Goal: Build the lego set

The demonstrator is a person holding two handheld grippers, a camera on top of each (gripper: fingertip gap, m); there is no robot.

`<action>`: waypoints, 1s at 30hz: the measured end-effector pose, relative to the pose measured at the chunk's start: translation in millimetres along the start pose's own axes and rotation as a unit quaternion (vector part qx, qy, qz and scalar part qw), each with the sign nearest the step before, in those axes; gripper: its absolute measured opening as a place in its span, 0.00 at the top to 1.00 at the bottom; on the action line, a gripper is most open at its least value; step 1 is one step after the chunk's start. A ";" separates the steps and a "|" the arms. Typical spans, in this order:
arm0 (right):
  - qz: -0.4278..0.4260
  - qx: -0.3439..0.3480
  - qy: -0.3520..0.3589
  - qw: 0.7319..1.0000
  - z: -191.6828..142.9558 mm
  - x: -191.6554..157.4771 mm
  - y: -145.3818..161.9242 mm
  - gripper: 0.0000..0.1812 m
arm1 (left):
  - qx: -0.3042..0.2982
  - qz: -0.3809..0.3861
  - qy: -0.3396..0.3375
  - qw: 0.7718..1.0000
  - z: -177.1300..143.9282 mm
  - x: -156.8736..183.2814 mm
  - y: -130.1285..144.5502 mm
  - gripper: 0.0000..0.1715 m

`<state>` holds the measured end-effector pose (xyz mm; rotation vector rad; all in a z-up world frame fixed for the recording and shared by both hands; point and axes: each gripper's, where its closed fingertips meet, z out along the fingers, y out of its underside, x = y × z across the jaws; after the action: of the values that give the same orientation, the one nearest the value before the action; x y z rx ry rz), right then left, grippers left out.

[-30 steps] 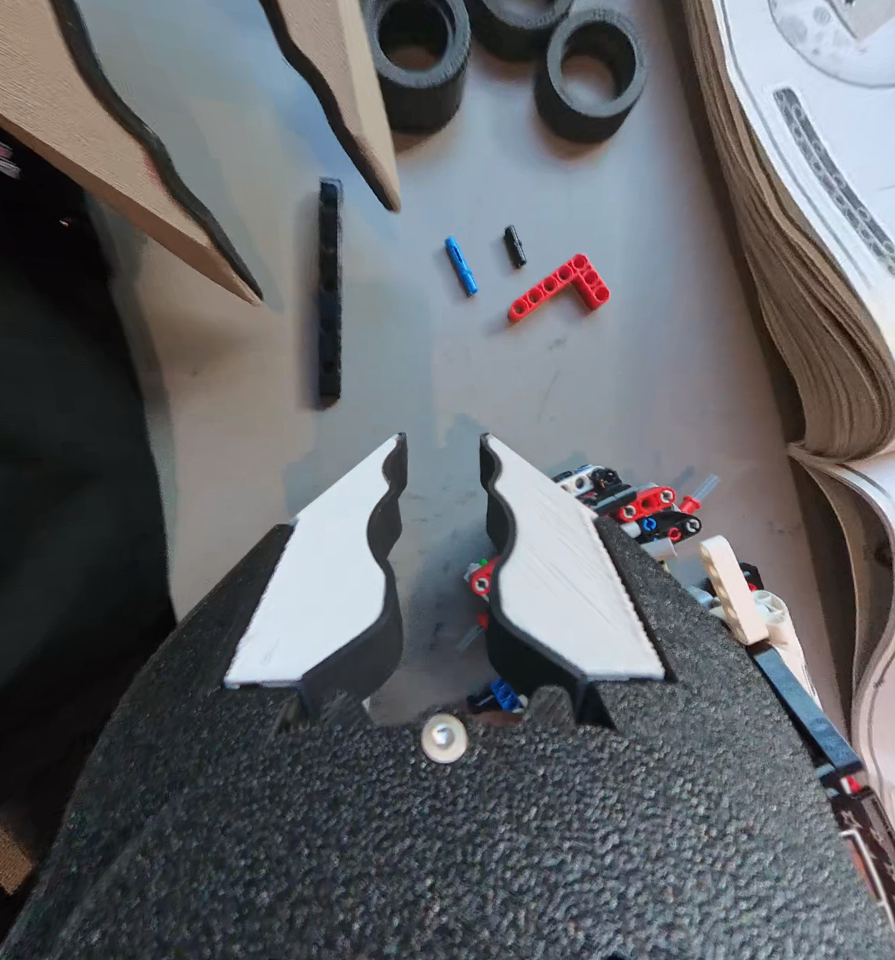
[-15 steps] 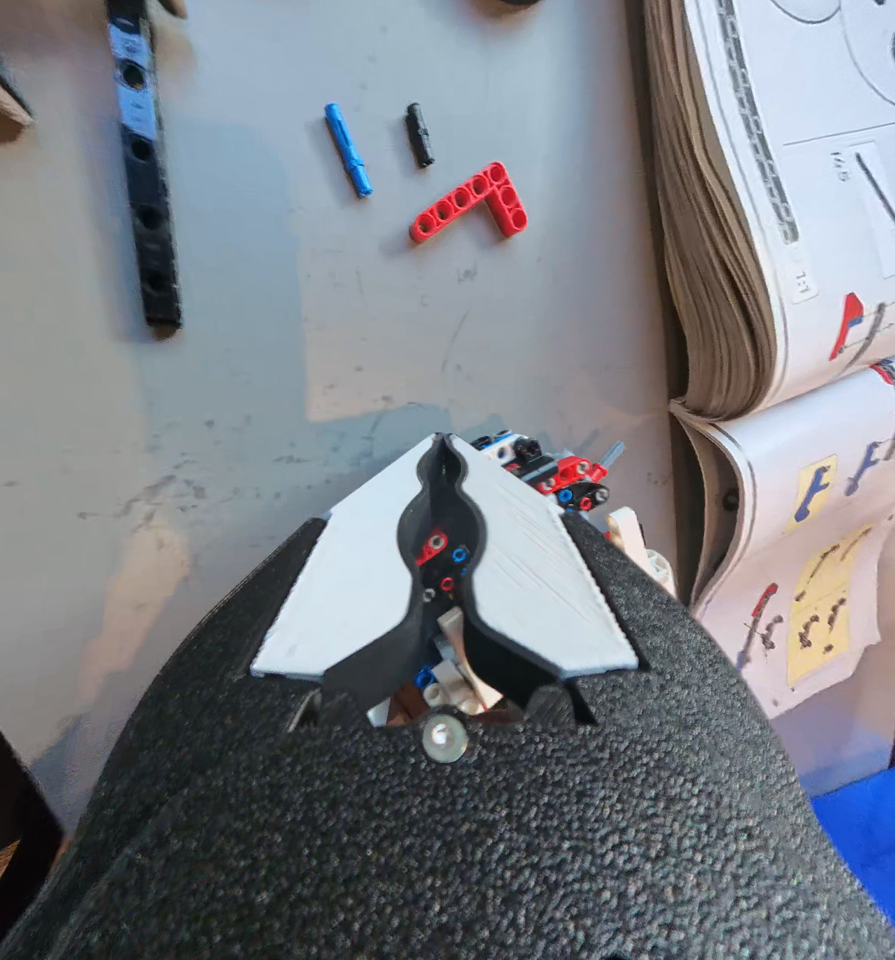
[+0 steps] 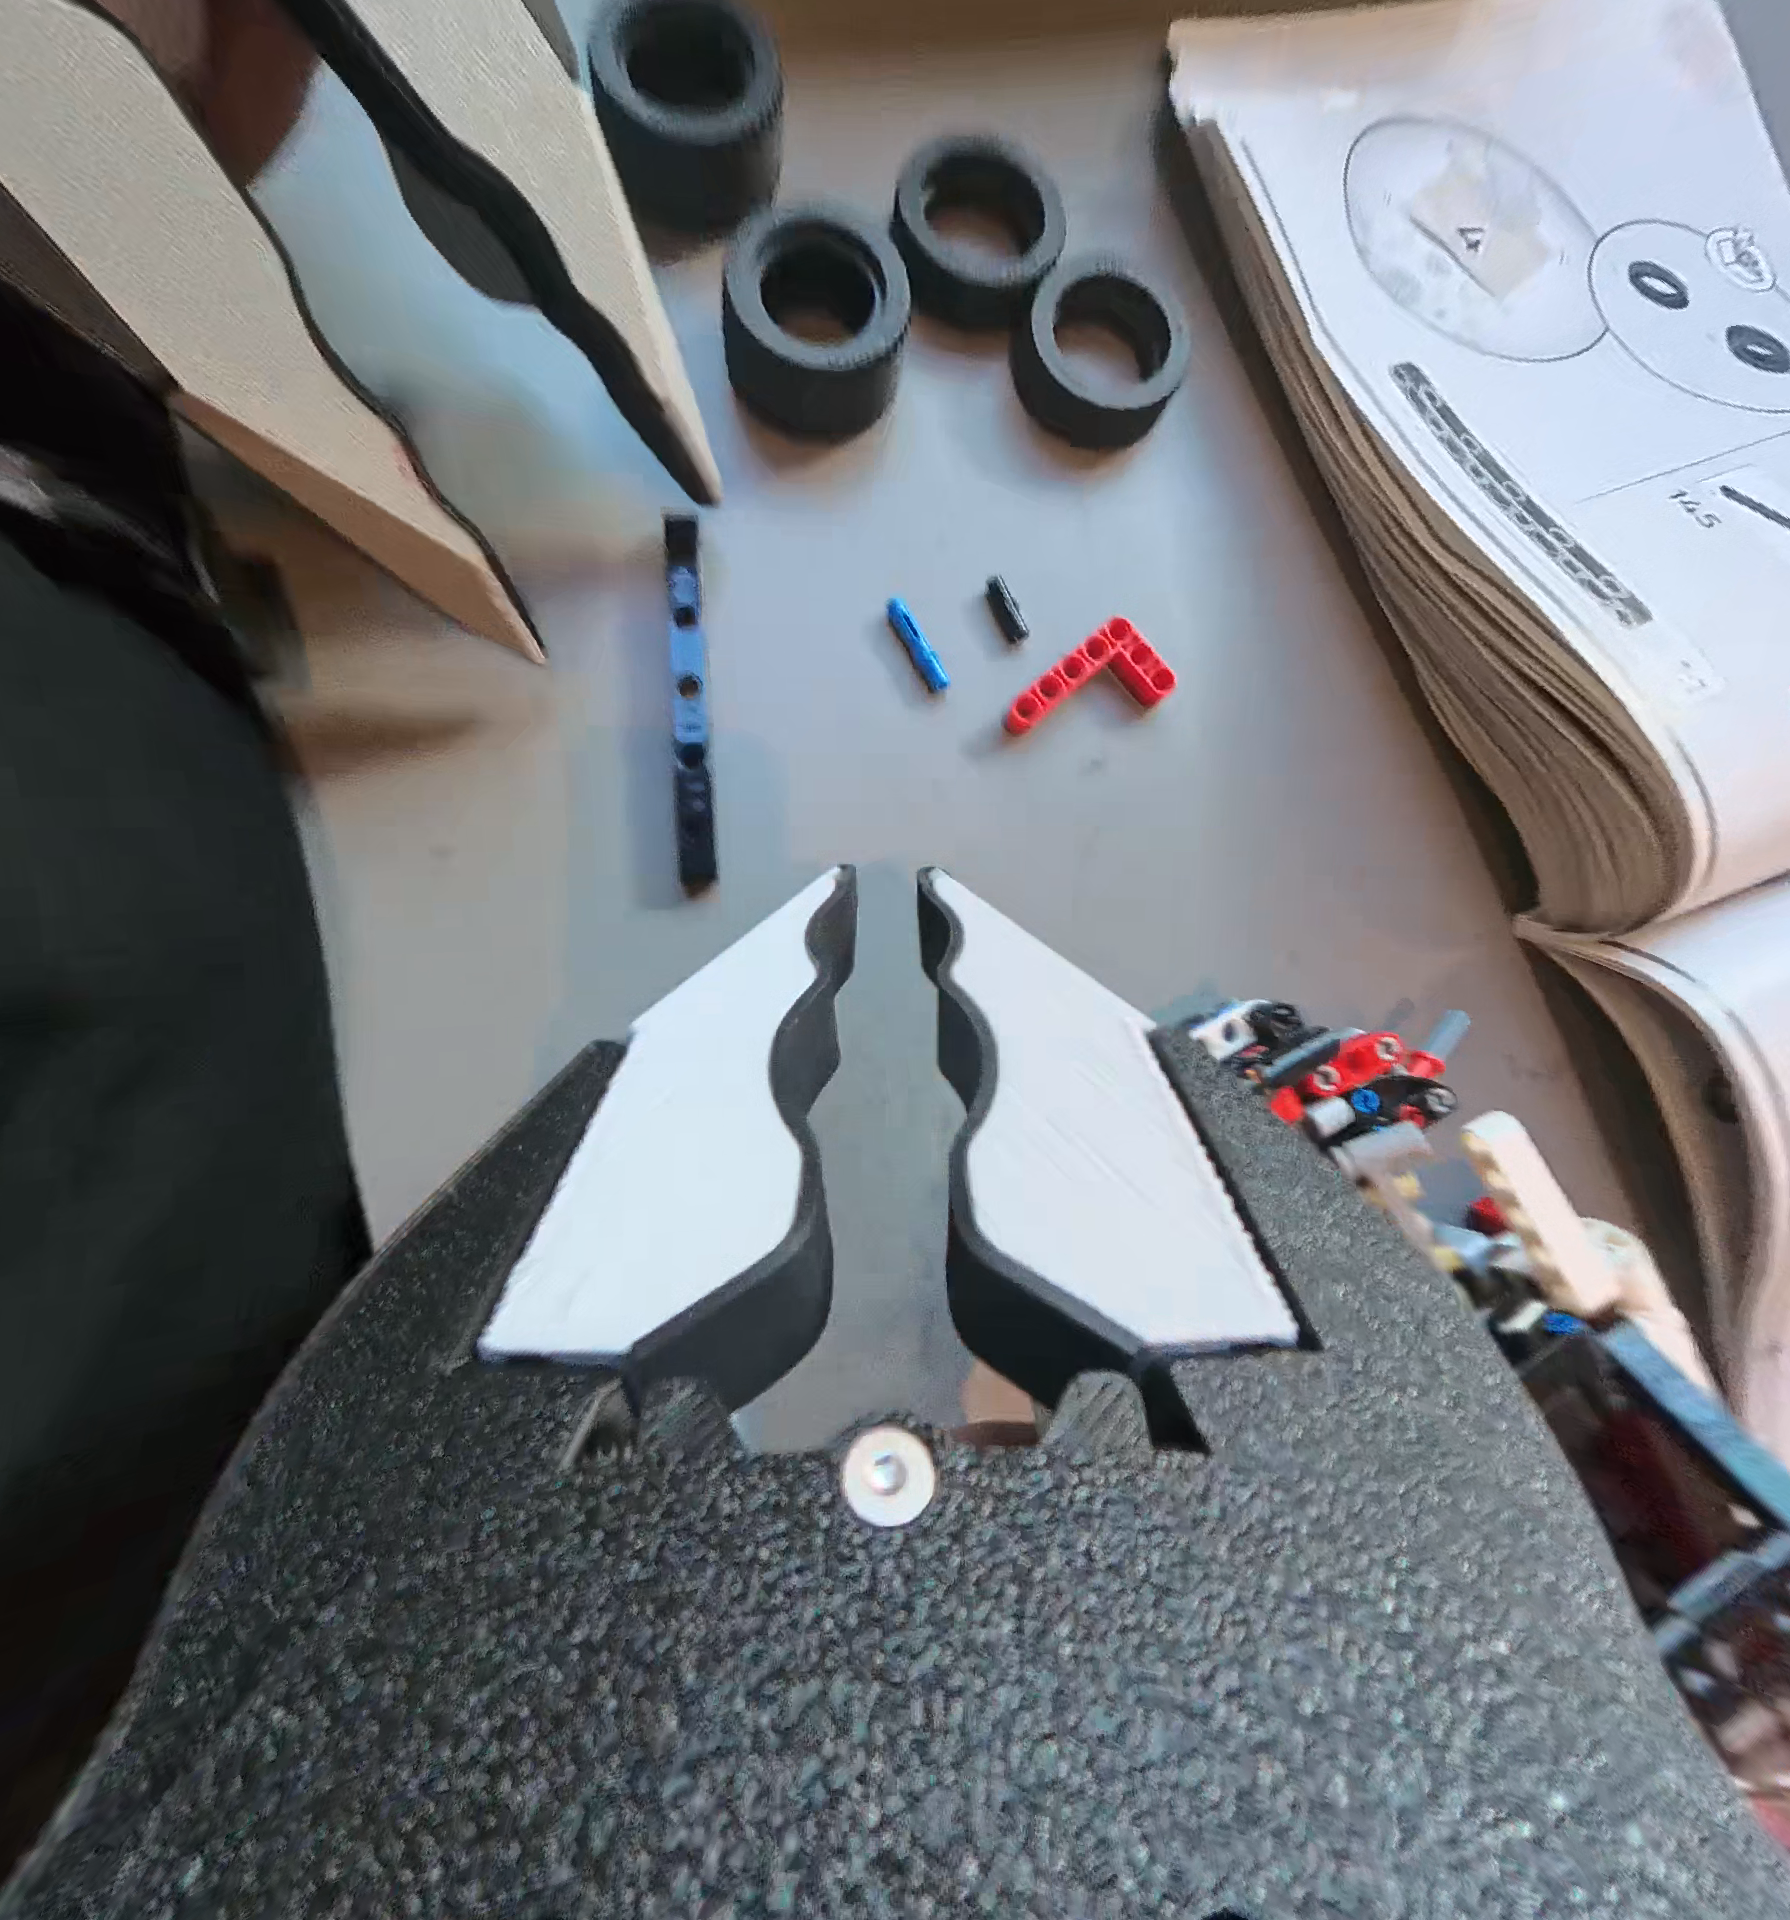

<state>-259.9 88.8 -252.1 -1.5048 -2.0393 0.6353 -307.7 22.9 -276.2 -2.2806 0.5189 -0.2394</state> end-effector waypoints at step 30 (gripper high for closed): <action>0.156 0.024 0.067 0.985 46.2 38.9 -19.8 0.87 | -0.060 0.002 0.021 0.998 3.1 -37.5 -43.9 0.77</action>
<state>-313.8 117.8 -269.0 -1.8040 -1.6922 0.6753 -327.5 68.5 -246.8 -2.3944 0.5734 -0.2595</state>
